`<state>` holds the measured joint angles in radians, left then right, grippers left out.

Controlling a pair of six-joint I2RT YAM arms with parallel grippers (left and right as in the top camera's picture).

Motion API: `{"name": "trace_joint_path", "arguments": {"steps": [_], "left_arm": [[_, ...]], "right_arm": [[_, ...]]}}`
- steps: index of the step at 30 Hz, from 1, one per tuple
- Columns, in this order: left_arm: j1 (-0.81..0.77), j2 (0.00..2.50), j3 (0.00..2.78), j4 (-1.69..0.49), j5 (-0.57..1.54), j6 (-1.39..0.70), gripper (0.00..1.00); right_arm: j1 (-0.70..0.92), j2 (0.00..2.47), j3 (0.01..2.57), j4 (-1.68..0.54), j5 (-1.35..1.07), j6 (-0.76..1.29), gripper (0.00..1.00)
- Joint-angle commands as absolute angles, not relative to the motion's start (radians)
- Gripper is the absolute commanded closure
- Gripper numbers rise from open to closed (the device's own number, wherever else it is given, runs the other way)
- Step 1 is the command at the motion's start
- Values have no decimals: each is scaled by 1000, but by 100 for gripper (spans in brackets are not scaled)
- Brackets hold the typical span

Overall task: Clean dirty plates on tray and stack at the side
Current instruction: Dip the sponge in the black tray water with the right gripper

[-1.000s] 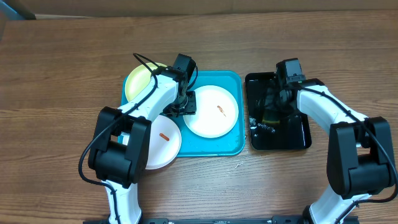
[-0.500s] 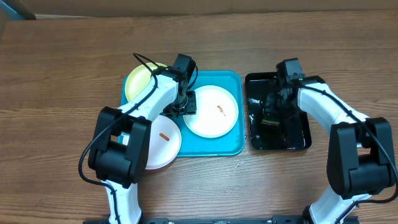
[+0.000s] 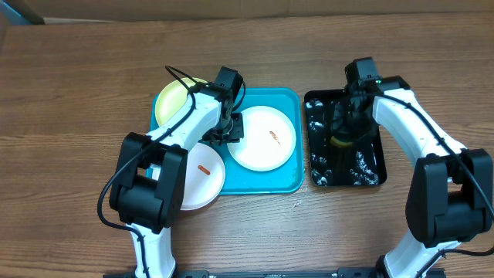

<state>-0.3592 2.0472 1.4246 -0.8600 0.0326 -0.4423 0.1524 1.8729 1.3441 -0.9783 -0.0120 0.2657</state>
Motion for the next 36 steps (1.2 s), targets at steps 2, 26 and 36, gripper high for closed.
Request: {"name": "trace_joint_path", "arguments": {"steps": [2, 26, 36], "left_arm": [[-352, 2059, 1422, -871, 26, -441, 75], [-354, 2059, 1422, -841, 23, -371, 72], [-354, 2059, 1422, -831, 22, -370, 96]], "right_arm": [[155, 1857, 1343, -1007, 51, 258, 96], [157, 1857, 1378, -1019, 54, 104, 96], [157, 1857, 1481, -1097, 20, 104, 96]]}}
